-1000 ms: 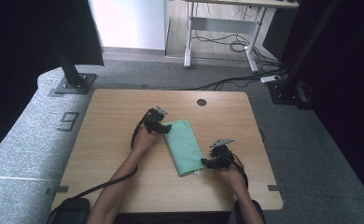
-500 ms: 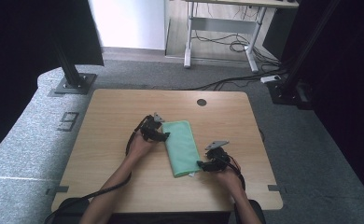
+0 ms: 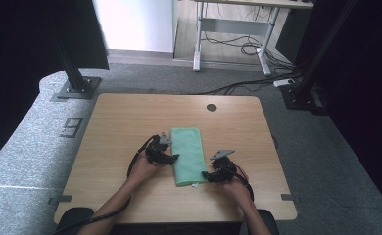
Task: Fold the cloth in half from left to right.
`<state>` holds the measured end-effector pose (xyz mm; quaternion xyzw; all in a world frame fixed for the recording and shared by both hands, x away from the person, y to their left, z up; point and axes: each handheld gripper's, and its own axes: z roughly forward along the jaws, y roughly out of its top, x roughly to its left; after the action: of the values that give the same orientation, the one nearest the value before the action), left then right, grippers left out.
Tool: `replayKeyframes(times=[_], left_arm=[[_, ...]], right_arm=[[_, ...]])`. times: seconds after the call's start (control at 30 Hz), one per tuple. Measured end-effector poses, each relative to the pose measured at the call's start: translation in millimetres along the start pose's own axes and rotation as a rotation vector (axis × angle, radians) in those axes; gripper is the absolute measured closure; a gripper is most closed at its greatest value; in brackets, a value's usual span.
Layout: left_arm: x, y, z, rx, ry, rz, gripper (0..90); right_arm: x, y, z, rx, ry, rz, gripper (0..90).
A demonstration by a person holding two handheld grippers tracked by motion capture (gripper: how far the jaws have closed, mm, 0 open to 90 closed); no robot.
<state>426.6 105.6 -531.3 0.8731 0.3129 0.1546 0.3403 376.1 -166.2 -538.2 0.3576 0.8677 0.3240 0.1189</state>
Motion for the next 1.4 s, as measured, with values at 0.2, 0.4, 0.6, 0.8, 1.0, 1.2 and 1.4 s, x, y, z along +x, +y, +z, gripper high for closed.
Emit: replayKeyframes(times=[0.2,0.4,0.6,0.8,1.0,1.2,1.4], left_arm=[[-13.8,-17.0,-15.2,-0.002,-0.042,-0.008,25.7],[-27.0,-31.0,-27.0,0.009,-0.052,-0.008,25.1],[-37.8,-45.2,-37.1,0.025,-0.043,-0.001,24.7],[-39.0,-51.8,-37.8,0.017,-0.04,-0.013,24.8],[-38.3,-50.2,-51.9,-0.029,-0.054,-0.038,22.2],[-24.8,-68.2,-75.2,-0.047,-0.045,-0.097,19.6],[-12.0,-85.7,-76.4,-0.011,-0.016,-0.124,15.7]], right_arm=[[11.0,3.3,3.8,-0.005,0.013,-0.019,38.2],[20.1,6.1,6.5,-0.007,0.013,-0.035,37.0],[20.8,5.5,7.4,-0.012,0.004,-0.022,33.7],[19.5,4.6,7.8,-0.019,0.009,-0.022,32.7],[20.6,5.2,5.5,-0.026,0.008,-0.044,34.3],[5.9,-2.8,-13.2,-0.089,-0.003,0.008,27.3],[0.3,-15.3,-11.7,-0.066,-0.014,0.014,18.5]])
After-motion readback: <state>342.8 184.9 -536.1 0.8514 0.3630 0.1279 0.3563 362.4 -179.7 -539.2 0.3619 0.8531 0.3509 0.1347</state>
